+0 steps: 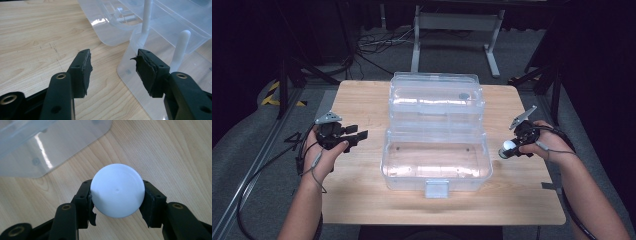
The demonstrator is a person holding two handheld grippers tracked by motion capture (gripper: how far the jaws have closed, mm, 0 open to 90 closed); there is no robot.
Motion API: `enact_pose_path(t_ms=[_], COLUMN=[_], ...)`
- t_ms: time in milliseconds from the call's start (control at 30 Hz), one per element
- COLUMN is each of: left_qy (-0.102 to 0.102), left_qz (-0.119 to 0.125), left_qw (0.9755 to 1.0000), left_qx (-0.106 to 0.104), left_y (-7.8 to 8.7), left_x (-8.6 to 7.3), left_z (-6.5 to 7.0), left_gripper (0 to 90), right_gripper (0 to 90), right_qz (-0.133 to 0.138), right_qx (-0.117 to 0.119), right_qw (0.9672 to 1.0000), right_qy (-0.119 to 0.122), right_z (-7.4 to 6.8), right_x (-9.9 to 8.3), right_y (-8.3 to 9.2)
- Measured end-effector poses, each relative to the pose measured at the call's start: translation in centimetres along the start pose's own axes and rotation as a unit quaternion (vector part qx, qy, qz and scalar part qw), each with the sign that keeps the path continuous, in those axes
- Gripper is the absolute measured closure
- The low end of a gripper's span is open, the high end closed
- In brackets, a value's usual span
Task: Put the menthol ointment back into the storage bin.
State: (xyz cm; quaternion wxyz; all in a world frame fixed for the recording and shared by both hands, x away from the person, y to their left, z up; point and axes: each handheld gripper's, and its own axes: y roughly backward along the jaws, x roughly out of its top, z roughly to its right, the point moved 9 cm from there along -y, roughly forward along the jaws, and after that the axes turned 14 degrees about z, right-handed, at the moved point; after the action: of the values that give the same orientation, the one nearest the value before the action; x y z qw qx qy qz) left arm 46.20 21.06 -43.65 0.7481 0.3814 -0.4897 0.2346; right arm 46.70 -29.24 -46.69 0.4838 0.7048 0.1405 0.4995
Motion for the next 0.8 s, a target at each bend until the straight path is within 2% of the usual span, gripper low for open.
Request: enact_pose_path(t_ms=[533, 800], left_qy=[0.0, 0.003], left_qz=[0.002, 0.002], left_qw=[1.0, 1.0], left_qx=[-0.007, -0.006], left_y=[-0.7, -0.5], left_x=[0.3, 0.3], left_z=[0.1, 0.1], left_gripper=[46.8, 46.8], right_gripper=[50.3, 50.3], right_qz=[0.01, 0.014], right_qx=[0.001, 0.01], right_qw=[0.9989, 0.9977], right_qy=[0.045, 0.065], right_z=[-2.3, -3.5], right_x=[3.0, 4.2], right_y=[3.8, 4.8])
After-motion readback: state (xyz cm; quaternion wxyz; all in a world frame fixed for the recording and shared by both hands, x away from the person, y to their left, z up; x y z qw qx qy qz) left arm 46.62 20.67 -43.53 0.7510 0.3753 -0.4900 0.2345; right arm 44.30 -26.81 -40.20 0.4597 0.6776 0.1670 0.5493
